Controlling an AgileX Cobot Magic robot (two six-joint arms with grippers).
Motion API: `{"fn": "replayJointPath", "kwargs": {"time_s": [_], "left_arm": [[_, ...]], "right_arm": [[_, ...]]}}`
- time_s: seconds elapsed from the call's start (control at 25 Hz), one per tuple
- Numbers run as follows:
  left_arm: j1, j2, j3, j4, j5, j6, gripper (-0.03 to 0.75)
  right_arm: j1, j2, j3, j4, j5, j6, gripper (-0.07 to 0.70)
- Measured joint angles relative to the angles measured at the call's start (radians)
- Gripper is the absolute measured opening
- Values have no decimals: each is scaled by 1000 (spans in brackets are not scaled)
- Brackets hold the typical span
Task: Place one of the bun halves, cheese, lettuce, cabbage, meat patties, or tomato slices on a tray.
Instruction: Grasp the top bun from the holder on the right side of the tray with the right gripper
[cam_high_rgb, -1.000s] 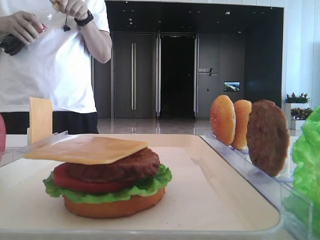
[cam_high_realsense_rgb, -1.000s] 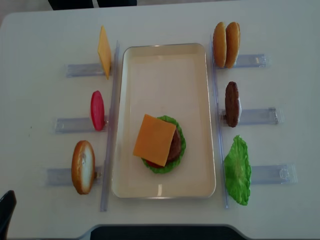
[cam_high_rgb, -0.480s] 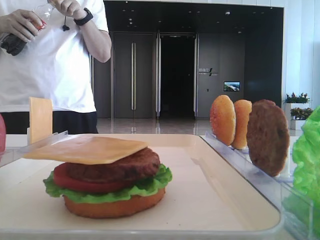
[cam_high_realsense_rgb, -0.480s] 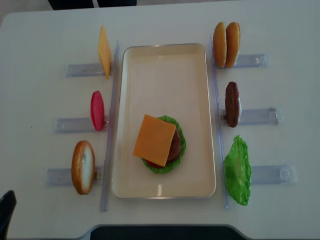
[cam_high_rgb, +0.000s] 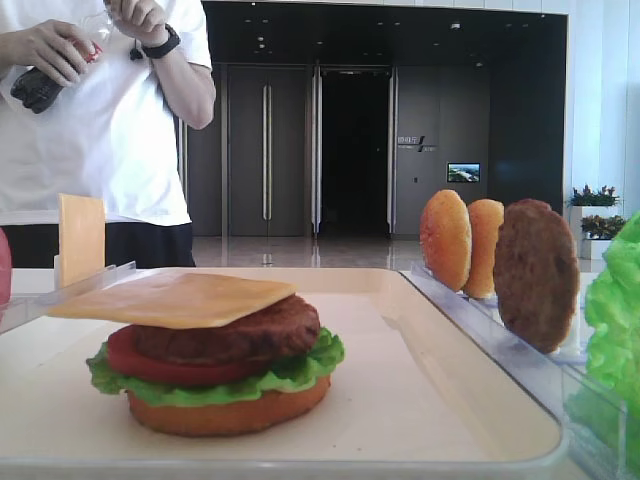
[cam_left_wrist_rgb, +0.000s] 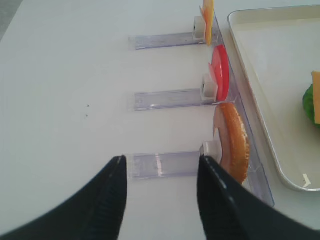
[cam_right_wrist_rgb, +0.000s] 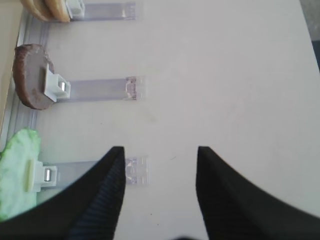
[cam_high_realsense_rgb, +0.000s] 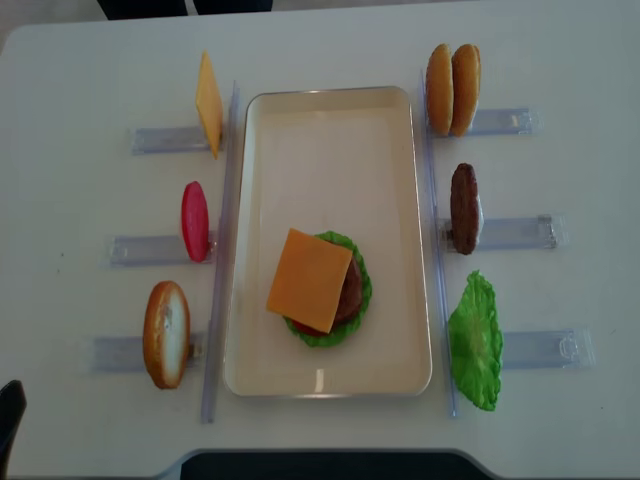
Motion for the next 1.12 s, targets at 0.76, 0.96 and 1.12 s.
{"fn": "replayJointPath", "kwargs": {"time_s": [0.76, 0.96, 1.12], "left_arm": [[0, 0, 0, 0, 0, 0, 349], [0, 0, 0, 0, 0, 0, 348], [0, 0, 0, 0, 0, 0, 348]], "right_arm": [[0, 699, -504, 1, 107, -12, 349], [0, 824, -651, 1, 108, -23, 349], [0, 909, -759, 1, 109, -41, 350]]}}
